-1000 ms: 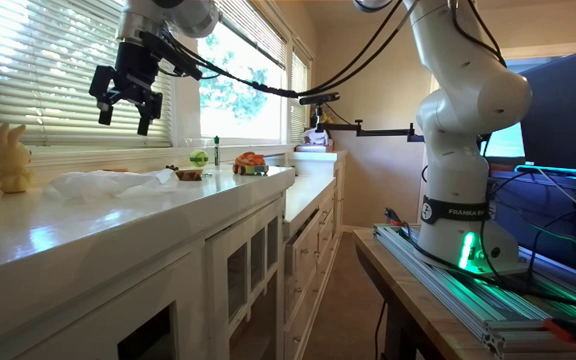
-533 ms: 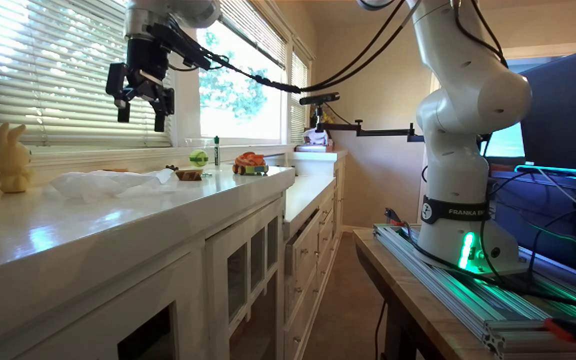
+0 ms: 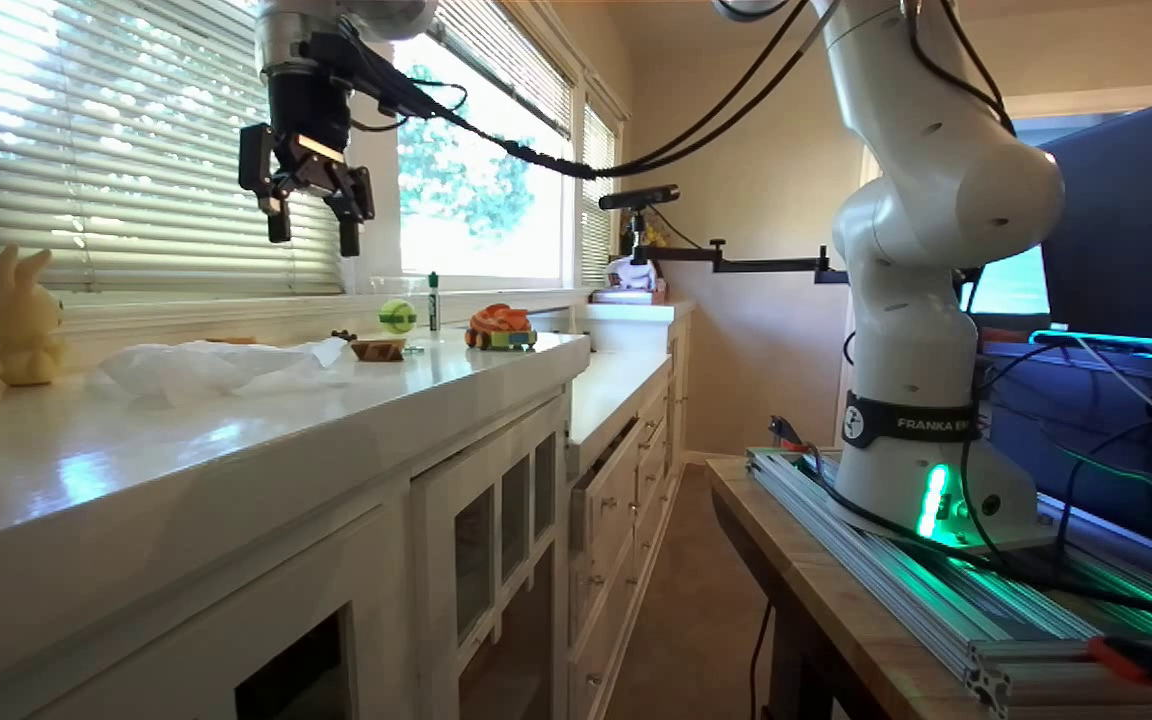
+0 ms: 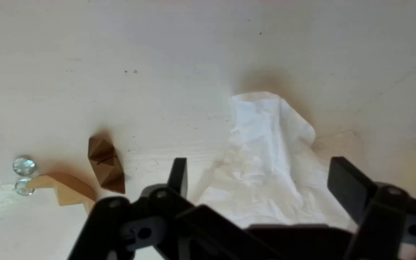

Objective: Use the paper towel to wipe the surface

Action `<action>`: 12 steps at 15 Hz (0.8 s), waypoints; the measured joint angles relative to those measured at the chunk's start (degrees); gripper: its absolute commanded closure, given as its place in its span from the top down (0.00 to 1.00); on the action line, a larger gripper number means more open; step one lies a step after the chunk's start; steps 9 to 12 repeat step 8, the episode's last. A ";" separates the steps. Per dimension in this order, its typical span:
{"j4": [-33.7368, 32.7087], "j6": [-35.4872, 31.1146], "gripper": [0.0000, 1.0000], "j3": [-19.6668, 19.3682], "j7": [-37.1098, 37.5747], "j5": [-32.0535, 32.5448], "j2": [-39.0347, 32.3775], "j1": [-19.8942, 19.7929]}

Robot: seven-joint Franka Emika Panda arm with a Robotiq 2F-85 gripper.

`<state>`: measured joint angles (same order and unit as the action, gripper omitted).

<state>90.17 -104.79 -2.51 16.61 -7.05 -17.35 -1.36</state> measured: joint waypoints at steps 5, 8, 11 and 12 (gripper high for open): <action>-1.76 3.41 1.00 -0.16 2.62 2.13 -0.64 0.17; -1.76 3.41 1.00 -0.16 2.62 2.13 -0.73 0.15; -1.76 3.41 1.00 -0.16 2.62 2.13 -0.73 0.15; -1.76 3.41 1.00 -0.16 2.62 2.13 -0.73 0.15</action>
